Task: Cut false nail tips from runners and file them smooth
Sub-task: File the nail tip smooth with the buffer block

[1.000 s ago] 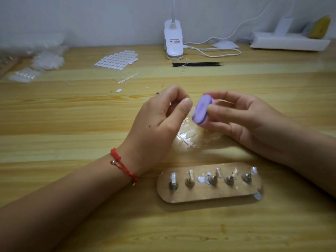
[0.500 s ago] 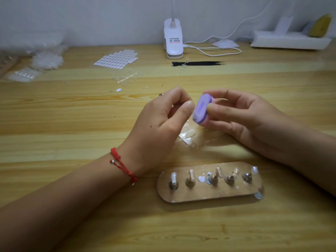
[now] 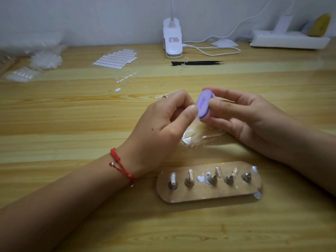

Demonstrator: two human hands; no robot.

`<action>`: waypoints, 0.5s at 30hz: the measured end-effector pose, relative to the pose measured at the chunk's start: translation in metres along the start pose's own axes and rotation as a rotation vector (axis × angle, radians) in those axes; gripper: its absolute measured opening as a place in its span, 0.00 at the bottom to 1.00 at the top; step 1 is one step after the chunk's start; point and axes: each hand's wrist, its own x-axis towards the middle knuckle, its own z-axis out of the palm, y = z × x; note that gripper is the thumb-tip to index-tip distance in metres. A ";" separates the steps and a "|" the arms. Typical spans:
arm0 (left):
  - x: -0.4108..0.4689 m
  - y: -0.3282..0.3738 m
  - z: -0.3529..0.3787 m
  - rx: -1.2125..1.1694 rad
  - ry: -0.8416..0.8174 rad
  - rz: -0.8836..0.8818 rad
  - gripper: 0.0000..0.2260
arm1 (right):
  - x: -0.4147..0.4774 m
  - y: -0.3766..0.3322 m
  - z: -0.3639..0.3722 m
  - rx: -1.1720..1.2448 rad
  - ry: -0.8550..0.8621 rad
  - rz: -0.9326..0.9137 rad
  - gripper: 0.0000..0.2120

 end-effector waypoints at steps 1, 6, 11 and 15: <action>0.000 0.000 0.000 0.001 0.010 0.003 0.09 | 0.000 -0.001 0.000 -0.017 -0.022 0.008 0.13; 0.000 0.001 0.000 0.011 0.020 -0.002 0.09 | -0.001 0.001 0.001 -0.029 -0.033 0.008 0.11; 0.000 0.000 -0.001 0.005 0.038 -0.009 0.09 | -0.001 0.001 0.002 -0.121 -0.108 0.029 0.11; 0.000 0.000 0.000 0.011 0.017 -0.009 0.09 | 0.000 0.001 0.001 -0.008 0.005 -0.003 0.12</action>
